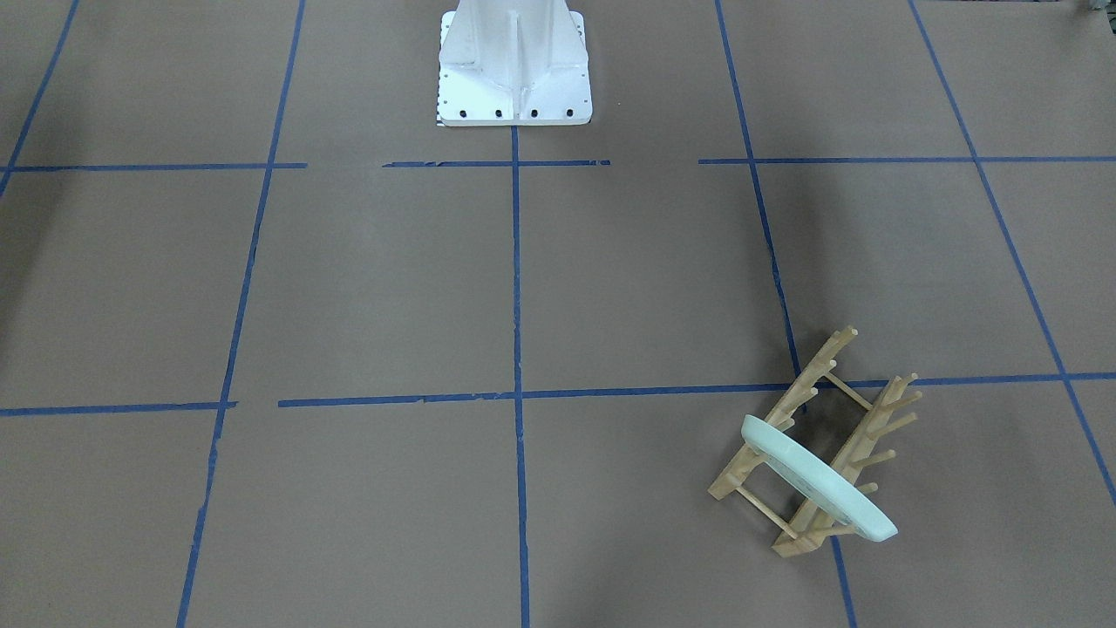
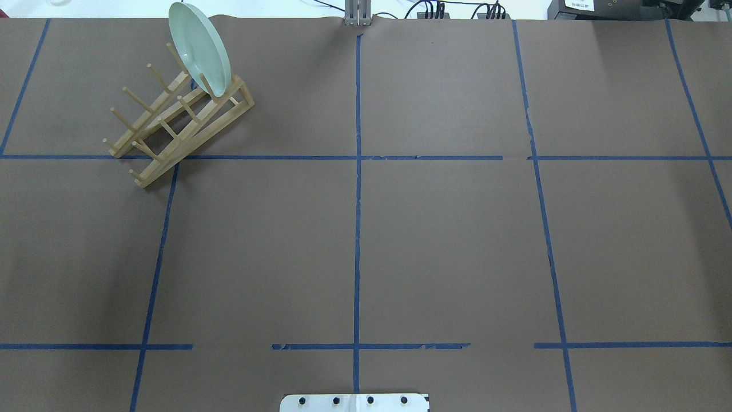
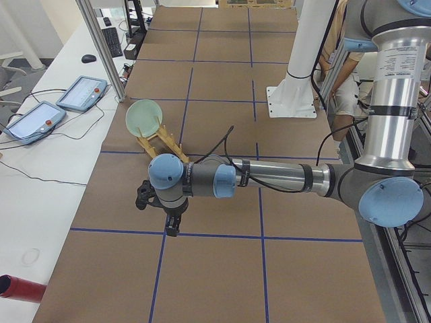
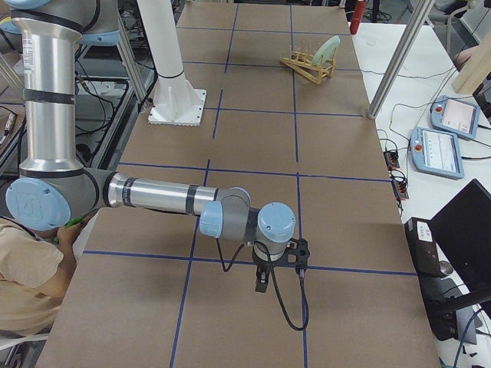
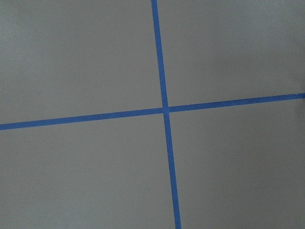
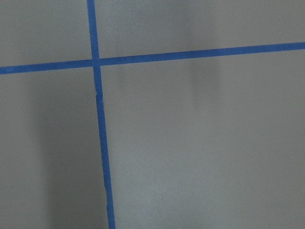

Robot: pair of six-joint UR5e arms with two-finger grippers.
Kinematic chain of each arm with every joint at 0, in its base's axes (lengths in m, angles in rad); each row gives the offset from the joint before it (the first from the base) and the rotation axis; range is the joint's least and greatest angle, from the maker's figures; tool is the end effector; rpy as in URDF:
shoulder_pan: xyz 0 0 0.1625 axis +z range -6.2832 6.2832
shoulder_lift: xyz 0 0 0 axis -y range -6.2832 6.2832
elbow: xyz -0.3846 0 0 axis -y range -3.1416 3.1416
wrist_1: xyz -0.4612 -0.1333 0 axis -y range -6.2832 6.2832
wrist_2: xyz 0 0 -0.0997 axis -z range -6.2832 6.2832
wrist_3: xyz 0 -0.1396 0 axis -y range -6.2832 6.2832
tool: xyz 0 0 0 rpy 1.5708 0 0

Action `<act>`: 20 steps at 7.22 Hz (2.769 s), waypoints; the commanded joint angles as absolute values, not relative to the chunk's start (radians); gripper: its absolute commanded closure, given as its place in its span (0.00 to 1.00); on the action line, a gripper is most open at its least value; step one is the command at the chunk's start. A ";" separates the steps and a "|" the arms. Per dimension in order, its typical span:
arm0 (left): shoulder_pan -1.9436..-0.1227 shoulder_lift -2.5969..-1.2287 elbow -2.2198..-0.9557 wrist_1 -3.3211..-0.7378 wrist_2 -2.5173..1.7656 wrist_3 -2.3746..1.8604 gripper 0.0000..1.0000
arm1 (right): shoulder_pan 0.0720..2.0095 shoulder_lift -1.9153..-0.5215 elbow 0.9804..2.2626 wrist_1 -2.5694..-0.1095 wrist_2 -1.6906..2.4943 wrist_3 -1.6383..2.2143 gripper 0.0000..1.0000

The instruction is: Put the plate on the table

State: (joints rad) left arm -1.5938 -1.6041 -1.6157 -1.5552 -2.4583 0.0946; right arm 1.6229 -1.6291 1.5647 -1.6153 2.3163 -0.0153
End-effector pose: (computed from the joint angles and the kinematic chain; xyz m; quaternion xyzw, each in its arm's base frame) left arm -0.0383 -0.5769 0.5926 0.0534 0.4267 0.0457 0.9016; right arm 0.0659 -0.5231 0.6889 -0.0384 -0.3651 0.0369 0.9294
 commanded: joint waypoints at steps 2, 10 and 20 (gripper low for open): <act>-1.401 -1.708 -1.640 -1.914 -2.631 -0.485 0.00 | 1.623 -1.629 1.565 -1.615 2.316 -0.015 0.00; -0.995 -2.041 -1.407 -2.818 -1.639 -2.038 0.00 | 1.623 -1.629 1.565 -1.615 2.316 -0.015 0.00; -0.988 -2.128 -1.272 -2.806 -1.677 -1.856 0.86 | 1.623 -1.629 1.565 -1.615 2.316 -0.015 0.00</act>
